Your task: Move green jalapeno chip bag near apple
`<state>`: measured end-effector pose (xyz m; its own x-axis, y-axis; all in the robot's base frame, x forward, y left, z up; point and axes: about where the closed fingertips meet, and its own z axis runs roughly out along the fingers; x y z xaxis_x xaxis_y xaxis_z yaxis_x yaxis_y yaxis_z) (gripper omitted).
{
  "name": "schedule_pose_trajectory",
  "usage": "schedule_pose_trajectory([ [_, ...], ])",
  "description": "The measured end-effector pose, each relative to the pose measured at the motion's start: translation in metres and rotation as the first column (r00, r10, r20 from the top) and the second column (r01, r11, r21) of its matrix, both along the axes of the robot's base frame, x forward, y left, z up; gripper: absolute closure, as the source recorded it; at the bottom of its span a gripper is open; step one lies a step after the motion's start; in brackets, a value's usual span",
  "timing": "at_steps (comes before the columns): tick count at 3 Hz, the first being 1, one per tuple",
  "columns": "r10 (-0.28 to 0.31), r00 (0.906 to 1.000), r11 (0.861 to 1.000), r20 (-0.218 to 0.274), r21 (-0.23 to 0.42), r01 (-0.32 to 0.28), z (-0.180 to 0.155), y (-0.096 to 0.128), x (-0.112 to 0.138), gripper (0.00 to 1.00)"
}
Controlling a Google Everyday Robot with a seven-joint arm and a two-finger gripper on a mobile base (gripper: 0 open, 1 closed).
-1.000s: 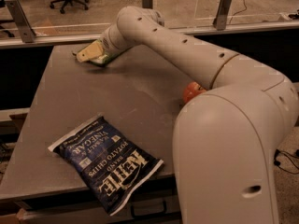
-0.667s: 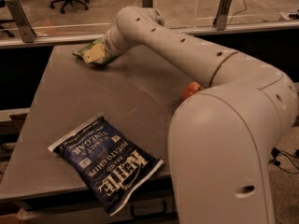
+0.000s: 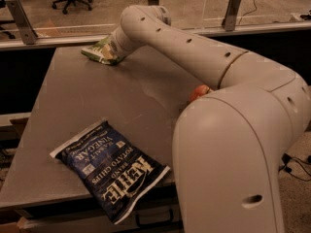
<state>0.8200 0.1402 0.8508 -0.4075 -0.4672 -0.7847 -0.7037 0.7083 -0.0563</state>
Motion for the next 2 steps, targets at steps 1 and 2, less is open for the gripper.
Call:
schedule_pose_trajectory([
  [1, 0.0, 0.9999, 1.0, 0.01, -0.018, 0.0, 0.003, -0.003, 0.0, 0.96],
  [2, 0.005, 0.996, 0.999, 0.09, -0.045, -0.001, 0.035, -0.01, 0.003, 1.0],
])
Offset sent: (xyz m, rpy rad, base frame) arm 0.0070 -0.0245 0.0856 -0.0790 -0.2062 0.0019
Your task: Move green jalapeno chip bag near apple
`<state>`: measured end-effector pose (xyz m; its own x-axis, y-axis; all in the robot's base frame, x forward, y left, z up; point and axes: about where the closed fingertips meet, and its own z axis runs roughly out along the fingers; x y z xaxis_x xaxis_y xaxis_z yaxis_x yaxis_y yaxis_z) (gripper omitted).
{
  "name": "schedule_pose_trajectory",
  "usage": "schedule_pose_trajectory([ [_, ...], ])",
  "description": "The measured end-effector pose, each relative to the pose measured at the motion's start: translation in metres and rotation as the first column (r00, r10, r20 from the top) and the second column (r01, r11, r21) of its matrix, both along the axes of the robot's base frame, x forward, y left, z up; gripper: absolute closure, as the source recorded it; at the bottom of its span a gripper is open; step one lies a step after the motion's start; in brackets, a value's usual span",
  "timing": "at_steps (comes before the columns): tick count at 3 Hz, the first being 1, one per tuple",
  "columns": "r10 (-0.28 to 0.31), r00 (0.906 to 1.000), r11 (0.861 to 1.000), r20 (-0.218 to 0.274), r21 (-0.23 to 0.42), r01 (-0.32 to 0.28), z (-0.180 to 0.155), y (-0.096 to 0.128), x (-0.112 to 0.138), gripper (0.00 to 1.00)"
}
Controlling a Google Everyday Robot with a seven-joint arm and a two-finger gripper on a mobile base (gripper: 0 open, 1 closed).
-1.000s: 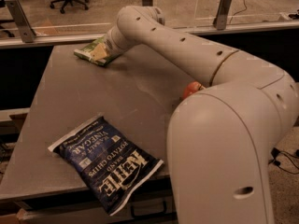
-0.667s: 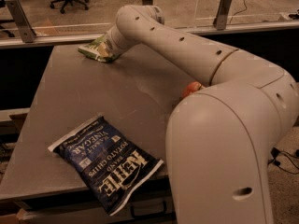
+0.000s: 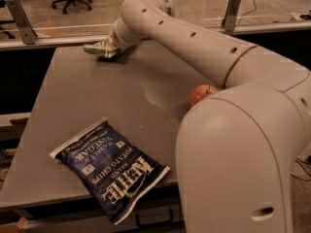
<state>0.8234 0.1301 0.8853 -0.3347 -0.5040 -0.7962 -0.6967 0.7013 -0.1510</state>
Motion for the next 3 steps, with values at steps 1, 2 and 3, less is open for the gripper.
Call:
schedule_pose_trajectory([
  [1, -0.012, 0.9947, 0.998, 0.102, -0.064, 0.018, 0.047, -0.019, -0.006, 1.0],
  [2, -0.051, 0.9865, 0.991, 0.156, -0.114, 0.069, 0.079, -0.042, -0.022, 1.0],
  [3, -0.13, 0.9763, 0.977, 0.173, -0.147, 0.156, 0.091, -0.071, -0.05, 1.0],
])
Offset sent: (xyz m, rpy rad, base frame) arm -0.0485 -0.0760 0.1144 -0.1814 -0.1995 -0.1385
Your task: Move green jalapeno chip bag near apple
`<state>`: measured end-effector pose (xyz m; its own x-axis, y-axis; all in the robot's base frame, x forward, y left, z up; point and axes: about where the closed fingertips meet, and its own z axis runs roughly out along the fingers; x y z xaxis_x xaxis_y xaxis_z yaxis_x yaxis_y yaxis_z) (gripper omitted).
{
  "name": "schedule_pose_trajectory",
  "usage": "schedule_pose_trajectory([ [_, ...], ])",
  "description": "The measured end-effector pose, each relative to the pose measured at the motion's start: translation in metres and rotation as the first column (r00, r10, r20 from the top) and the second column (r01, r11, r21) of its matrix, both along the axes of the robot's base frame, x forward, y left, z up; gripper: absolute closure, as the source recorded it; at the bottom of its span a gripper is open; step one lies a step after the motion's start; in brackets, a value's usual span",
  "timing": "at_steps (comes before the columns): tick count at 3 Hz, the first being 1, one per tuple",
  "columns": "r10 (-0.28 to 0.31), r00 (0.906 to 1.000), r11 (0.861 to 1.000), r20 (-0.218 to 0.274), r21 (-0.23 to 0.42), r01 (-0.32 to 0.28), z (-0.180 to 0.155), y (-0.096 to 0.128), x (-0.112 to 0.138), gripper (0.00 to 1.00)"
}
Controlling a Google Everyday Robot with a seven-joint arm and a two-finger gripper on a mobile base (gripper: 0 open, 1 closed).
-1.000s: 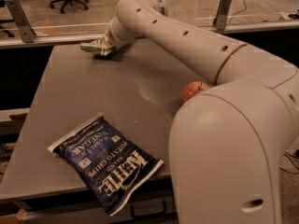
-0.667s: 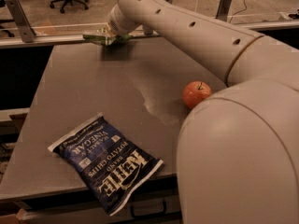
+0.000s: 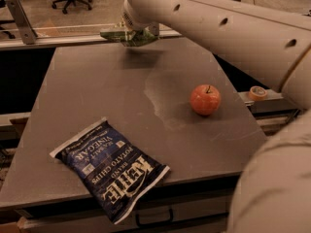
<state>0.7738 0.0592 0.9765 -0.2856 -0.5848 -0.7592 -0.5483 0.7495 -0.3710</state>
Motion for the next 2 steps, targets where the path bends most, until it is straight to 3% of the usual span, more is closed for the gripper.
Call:
schedule_pose_trajectory([
  [1, -0.09, 0.9953, 0.996, -0.038, -0.002, 0.089, -0.009, -0.021, -0.032, 1.0],
  [2, -0.177, 0.9804, 0.984, -0.086, -0.009, 0.177, -0.025, -0.041, -0.059, 1.0],
])
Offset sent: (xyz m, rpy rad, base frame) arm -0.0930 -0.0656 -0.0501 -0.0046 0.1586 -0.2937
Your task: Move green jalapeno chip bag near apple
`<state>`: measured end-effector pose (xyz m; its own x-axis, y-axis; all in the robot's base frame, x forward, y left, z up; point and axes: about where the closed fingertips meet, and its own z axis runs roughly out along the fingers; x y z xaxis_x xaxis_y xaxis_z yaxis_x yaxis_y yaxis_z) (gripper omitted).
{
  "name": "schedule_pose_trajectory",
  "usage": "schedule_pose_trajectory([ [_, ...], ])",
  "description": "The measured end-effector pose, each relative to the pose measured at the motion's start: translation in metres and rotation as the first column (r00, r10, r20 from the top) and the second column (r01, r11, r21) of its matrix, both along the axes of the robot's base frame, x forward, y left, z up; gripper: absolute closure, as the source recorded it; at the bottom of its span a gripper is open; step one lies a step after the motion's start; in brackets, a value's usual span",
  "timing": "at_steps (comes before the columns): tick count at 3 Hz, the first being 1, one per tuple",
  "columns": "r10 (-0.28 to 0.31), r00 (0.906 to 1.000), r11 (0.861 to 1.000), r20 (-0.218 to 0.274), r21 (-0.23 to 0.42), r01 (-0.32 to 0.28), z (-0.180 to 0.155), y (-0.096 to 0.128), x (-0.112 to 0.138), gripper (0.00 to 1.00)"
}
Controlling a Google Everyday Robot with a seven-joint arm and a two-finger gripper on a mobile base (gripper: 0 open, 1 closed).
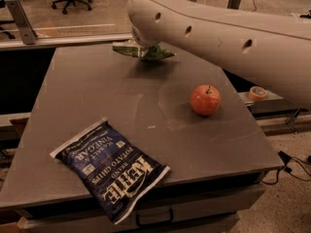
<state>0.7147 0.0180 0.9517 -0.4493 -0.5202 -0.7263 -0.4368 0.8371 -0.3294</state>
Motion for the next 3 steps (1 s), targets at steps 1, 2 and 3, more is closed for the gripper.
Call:
schedule_pose_trajectory([
  [1, -0.089, 0.9938, 0.994, -0.067, 0.056, 0.093, -0.029, -0.023, -0.021, 1.0],
  [2, -0.154, 0.9781, 0.977, -0.14, 0.128, 0.172, -0.061, -0.04, -0.036, 1.0],
  [3, -0.207, 0.9596, 0.951, -0.191, 0.192, 0.243, -0.086, -0.057, -0.045, 1.0],
])
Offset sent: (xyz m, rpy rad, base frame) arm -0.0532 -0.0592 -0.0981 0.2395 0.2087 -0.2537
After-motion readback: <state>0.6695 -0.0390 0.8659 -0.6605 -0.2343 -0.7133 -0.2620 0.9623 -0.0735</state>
